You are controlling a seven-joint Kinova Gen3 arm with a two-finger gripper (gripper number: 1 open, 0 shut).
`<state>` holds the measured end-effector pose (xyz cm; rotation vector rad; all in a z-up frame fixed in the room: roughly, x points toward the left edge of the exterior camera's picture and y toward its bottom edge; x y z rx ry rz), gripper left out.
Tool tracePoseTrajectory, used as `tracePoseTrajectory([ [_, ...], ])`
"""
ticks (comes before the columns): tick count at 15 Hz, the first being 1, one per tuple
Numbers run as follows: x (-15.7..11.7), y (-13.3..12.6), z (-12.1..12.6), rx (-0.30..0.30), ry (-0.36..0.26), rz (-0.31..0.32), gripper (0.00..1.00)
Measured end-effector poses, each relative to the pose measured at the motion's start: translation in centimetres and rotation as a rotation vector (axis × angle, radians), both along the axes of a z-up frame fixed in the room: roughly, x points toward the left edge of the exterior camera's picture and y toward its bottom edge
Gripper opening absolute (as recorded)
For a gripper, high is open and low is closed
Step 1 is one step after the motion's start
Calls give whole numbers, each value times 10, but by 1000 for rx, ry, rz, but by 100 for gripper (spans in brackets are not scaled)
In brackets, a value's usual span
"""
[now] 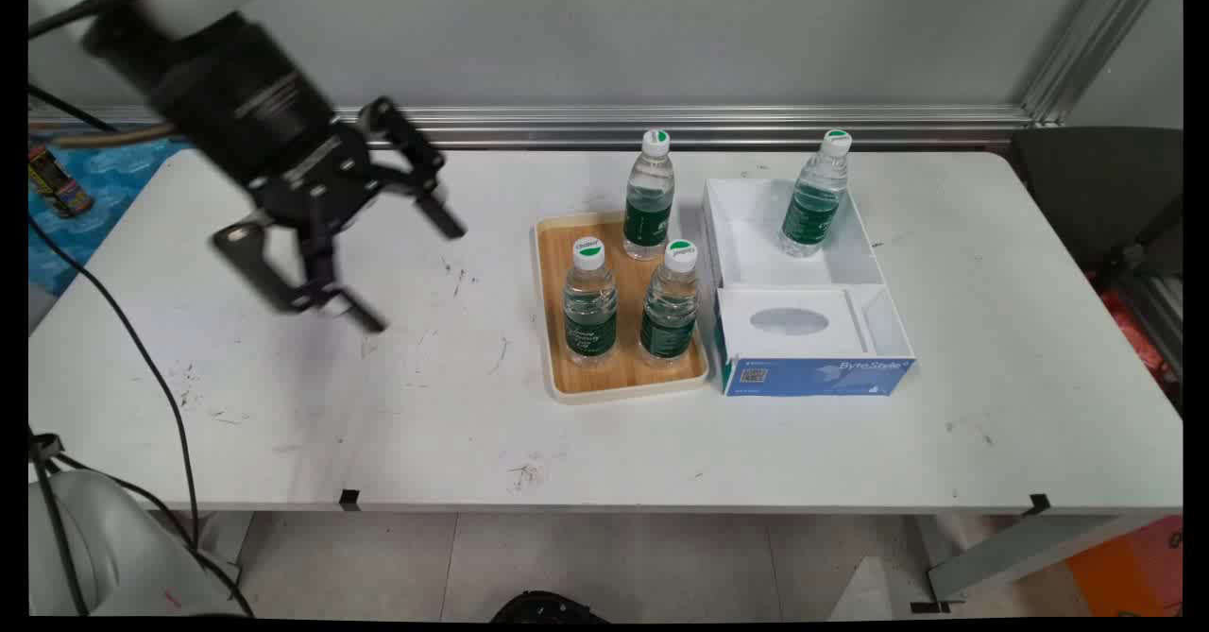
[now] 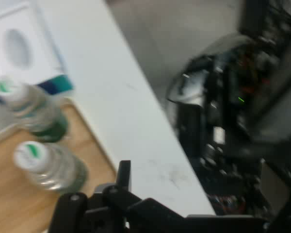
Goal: Pick up the green bottle from the white box
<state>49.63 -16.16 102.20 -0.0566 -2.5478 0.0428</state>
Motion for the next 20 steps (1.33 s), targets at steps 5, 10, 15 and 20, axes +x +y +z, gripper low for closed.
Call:
tracePoseTrajectory([
  [5,-28,-38,1,-9,57,235,100],
  [10,-60,-74,-8,-21,90,420,100],
  [15,-101,-118,-27,-27,110,625,100],
  [20,-149,-172,-60,-10,126,832,100],
])
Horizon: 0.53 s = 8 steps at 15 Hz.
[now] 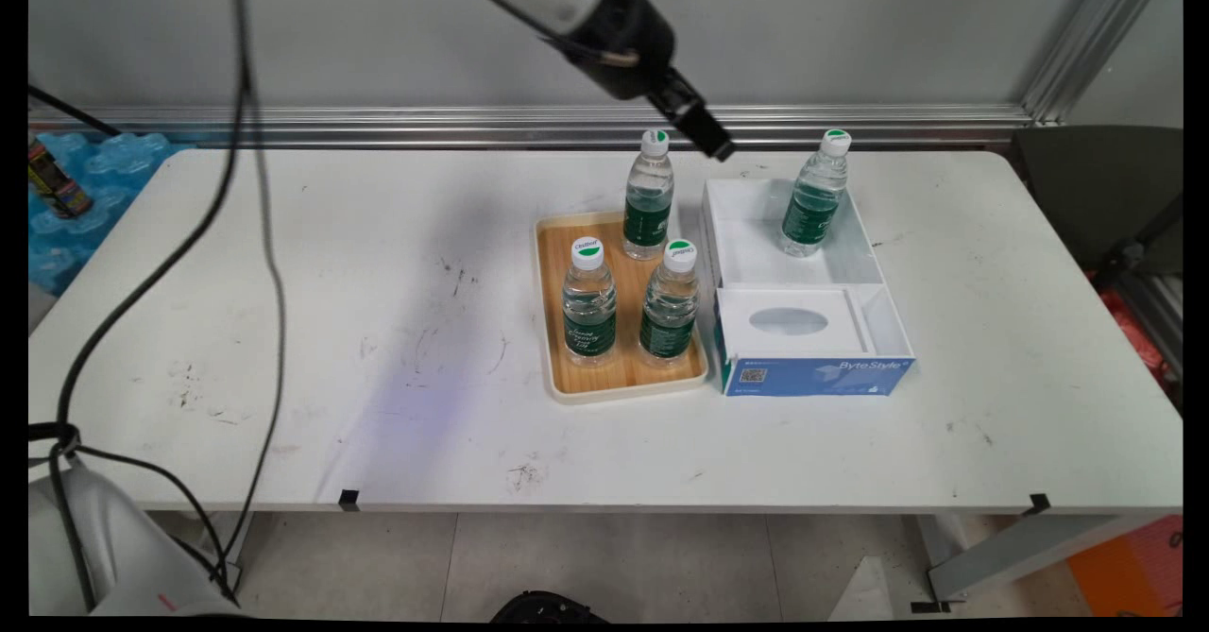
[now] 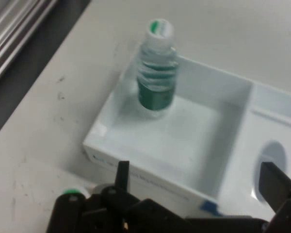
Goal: Pick up the green bottle from the white box
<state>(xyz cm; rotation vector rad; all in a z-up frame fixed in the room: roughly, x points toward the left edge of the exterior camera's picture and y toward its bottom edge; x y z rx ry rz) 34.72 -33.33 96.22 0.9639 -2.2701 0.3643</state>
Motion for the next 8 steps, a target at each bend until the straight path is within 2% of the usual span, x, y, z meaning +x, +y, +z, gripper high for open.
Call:
tracePoseTrajectory([
  [4,-30,-36,-28,18,3,82,100],
  [8,-57,-65,-57,38,5,102,100],
])
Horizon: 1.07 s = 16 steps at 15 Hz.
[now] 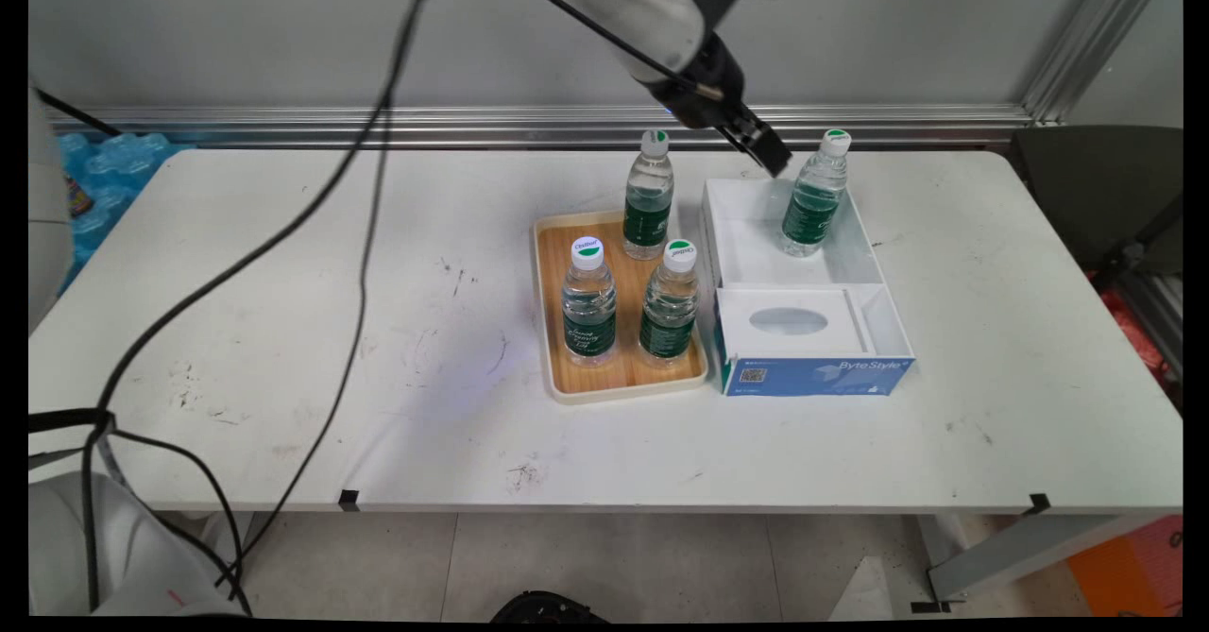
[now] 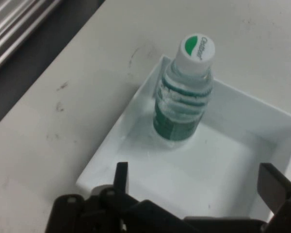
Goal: Pick up the green bottle from the white box
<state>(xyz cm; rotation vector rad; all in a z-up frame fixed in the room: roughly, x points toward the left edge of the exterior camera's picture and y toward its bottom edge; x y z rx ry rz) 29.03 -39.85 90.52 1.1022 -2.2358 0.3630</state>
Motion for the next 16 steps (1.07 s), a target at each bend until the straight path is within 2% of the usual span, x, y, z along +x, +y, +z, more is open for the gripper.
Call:
tracePoseTrajectory([
  [6,-36,-40,-41,9,4,-22,100],
  [16,-71,-88,-86,10,1,-65,100],
])
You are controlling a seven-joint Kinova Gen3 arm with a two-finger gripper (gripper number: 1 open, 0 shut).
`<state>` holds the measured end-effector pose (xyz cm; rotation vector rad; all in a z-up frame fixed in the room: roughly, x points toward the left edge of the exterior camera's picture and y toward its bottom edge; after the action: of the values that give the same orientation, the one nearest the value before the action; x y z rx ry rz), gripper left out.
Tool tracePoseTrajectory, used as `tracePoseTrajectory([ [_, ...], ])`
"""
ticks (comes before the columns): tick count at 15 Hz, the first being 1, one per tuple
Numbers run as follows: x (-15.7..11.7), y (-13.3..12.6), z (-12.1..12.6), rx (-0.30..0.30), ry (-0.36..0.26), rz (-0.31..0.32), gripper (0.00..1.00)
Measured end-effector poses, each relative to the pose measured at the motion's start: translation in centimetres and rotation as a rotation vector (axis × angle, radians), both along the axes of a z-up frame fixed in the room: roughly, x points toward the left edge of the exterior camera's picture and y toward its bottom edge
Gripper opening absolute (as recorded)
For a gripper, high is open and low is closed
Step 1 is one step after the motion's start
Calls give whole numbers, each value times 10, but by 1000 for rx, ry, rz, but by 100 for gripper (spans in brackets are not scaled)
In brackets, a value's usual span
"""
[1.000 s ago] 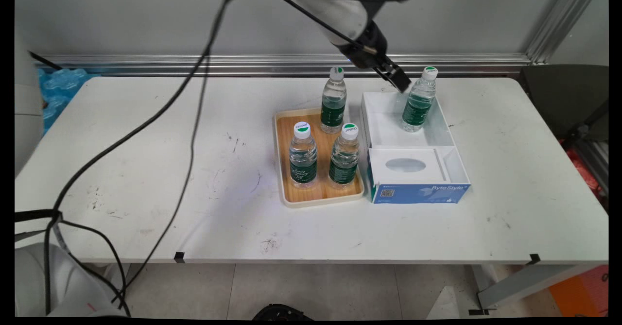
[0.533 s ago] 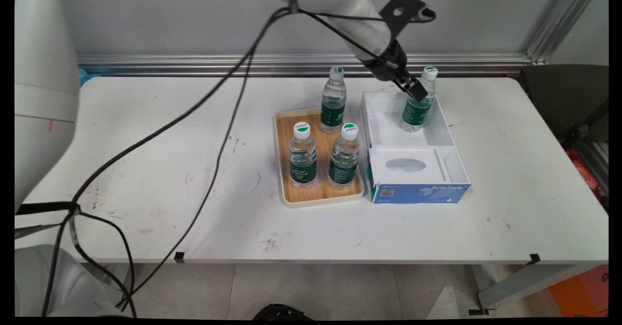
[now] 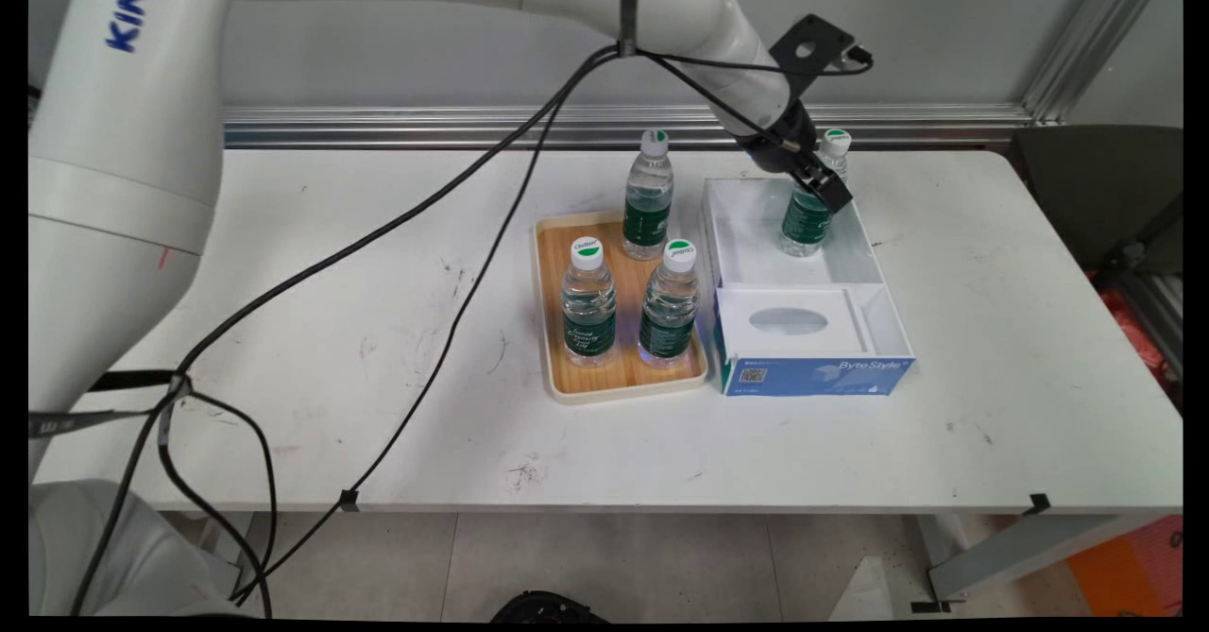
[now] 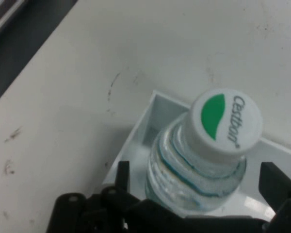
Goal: Pick up the green bottle from the white box, then place the picked object on the tray
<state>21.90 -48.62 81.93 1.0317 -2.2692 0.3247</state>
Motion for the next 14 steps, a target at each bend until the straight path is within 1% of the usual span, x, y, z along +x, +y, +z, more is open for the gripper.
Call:
tracePoseTrajectory([
  [3,-5,-6,-6,-2,-3,-12,100],
  [4,-7,-8,-8,-4,-4,-16,0],
  [7,-10,-11,-10,-10,-5,-24,0],
  [10,-8,-9,-5,-21,-7,-22,0],
  [12,-3,-2,5,-36,-9,-16,0],
  [14,1,6,22,-57,-5,-8,0],
])
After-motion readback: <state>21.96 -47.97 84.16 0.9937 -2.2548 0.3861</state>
